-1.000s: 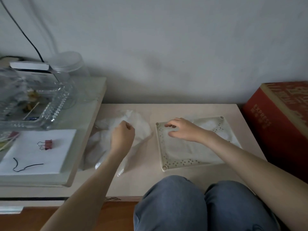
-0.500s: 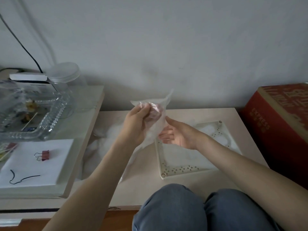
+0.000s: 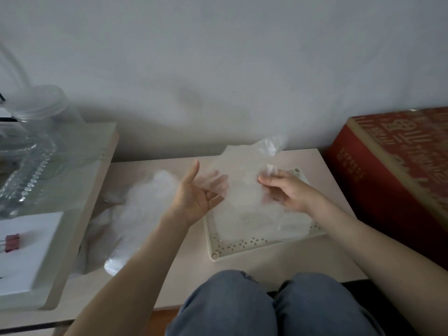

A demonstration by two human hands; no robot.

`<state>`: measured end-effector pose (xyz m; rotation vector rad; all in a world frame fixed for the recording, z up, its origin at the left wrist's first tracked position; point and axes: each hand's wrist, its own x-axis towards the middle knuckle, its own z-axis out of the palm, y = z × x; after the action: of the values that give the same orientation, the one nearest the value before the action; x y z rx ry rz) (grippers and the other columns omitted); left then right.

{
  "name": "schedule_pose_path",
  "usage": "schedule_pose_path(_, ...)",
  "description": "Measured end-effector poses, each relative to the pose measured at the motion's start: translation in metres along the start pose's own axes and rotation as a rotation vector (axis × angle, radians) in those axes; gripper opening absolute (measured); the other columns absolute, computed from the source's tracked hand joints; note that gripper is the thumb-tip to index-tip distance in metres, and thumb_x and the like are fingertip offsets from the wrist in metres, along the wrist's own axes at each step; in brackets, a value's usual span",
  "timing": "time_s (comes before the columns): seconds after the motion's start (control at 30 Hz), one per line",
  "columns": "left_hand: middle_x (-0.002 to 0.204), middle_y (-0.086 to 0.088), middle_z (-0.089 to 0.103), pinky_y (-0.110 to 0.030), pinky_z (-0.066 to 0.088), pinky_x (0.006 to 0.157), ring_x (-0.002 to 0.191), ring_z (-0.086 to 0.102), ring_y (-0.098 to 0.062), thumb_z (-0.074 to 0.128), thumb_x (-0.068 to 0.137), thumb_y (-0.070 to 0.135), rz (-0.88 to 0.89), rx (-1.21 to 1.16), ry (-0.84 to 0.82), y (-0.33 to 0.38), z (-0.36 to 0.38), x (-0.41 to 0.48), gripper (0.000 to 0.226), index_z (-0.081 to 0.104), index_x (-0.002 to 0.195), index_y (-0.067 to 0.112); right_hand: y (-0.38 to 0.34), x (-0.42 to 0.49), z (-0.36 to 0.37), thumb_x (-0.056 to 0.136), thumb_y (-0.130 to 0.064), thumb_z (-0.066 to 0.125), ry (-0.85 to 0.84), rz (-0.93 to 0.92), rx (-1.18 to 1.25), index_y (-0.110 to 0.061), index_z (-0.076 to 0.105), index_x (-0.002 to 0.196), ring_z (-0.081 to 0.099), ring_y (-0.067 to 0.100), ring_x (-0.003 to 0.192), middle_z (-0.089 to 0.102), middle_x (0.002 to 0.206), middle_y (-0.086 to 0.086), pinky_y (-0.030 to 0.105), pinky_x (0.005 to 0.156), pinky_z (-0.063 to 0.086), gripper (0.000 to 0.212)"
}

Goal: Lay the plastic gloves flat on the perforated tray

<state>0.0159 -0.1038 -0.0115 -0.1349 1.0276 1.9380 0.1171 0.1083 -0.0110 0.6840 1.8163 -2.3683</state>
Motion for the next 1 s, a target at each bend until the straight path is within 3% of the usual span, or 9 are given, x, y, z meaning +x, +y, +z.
schedule_pose_path(0.13, 0.078, -0.005, 0.069, -0.025, 0.054, 0.054, 0.058, 0.064, -0.014, 0.059, 0.087, 0.035, -0.125, 0.369, 0.006, -0.018, 0.003, 0.017, 0.028, 0.061, 0.093, 0.008, 0.011, -0.004, -0.032, 0.093, -0.010, 0.058, -0.122, 0.050, -0.430, -0.011, 0.059, 0.087, 0.040, 0.009, 0.039, 0.053, 0.055, 0.001, 0.020, 0.036, 0.035, 0.005)
schedule_pose_path(0.27, 0.068, -0.005, 0.066, -0.022, 0.050, 0.048, 0.051, 0.062, -0.012, 0.055, 0.096, 0.022, -0.104, 0.623, 0.098, -0.037, 0.009, 0.032, 0.022, 0.061, 0.085, 0.005, 0.018, -0.003, -0.045, 0.093, -0.010, 0.058, -0.204, 0.133, -0.629, -0.011, 0.063, 0.090, 0.037, 0.007, 0.037, 0.056, 0.058, 0.002, 0.019, 0.035, 0.034, 0.006)
schedule_pose_path(0.4, 0.058, -0.001, 0.065, -0.018, 0.042, 0.038, 0.042, 0.058, -0.009, 0.056, 0.095, 0.010, -0.007, 0.840, 0.164, -0.052, 0.004, 0.040, 0.019, 0.061, 0.078, 0.002, 0.022, 0.001, -0.053, 0.091, -0.010, 0.062, -0.167, 0.150, -0.715, -0.008, 0.062, 0.090, 0.041, 0.006, 0.039, 0.059, 0.063, 0.005, 0.019, 0.037, 0.033, 0.003)
schedule_pose_path(0.6, 0.069, -0.007, 0.064, -0.027, 0.047, 0.050, 0.052, 0.055, -0.019, 0.056, 0.094, 0.009, 0.108, 0.856, 0.303, -0.067, -0.004, 0.048, 0.014, 0.059, 0.081, 0.005, 0.023, 0.003, -0.075, 0.090, -0.006, 0.060, -0.052, 0.149, -0.706, -0.006, 0.058, 0.081, 0.039, 0.007, 0.041, 0.058, 0.066, 0.008, 0.020, 0.042, 0.033, 0.010)
schedule_pose_path(0.77, 0.075, -0.005, 0.066, -0.021, 0.046, 0.044, 0.053, 0.056, -0.015, 0.049, 0.095, 0.012, 0.239, 0.967, 0.408, -0.069, 0.004, 0.042, 0.010, 0.056, 0.089, 0.007, 0.025, 0.005, -0.085, 0.088, -0.008, 0.064, 0.029, 0.118, -0.500, -0.006, 0.059, 0.085, 0.055, 0.010, 0.060, 0.057, 0.072, 0.005, 0.019, 0.057, 0.045, 0.006)
schedule_pose_path(0.83, 0.082, -0.007, 0.067, -0.026, 0.050, 0.051, 0.059, 0.059, -0.015, 0.049, 0.095, 0.009, 0.293, 0.894, 0.357, -0.069, 0.005, 0.039, 0.008, 0.055, 0.089, 0.011, 0.021, 0.004, -0.087, 0.085, -0.011, 0.066, -0.020, 0.114, -0.391, -0.008, 0.058, 0.085, 0.058, 0.013, 0.070, 0.059, 0.078, 0.003, 0.021, 0.065, 0.050, 0.009)
schedule_pose_path(0.9, 0.088, -0.007, 0.068, -0.026, 0.052, 0.062, 0.068, 0.063, -0.012, 0.052, 0.093, 0.003, 0.337, 0.852, 0.221, -0.068, 0.005, 0.034, 0.009, 0.056, 0.091, 0.010, 0.016, 0.002, -0.087, 0.079, -0.021, 0.071, -0.095, 0.170, -0.282, -0.012, 0.056, 0.081, 0.059, 0.013, 0.071, 0.061, 0.079, 0.000, 0.018, 0.064, 0.050, 0.018)
schedule_pose_path(1.0, 0.091, -0.003, 0.071, -0.021, 0.053, 0.076, 0.083, 0.066, -0.010, 0.055, 0.088, -0.005, 0.345, 0.971, 0.014, -0.066, 0.005, 0.030, 0.012, 0.059, 0.091, 0.006, 0.013, 0.003, -0.087, 0.058, -0.041, 0.088, -0.250, 0.258, -0.285, -0.016, 0.064, 0.088, 0.055, 0.019, 0.091, 0.066, 0.093, -0.001, 0.026, 0.081, 0.045, 0.047)
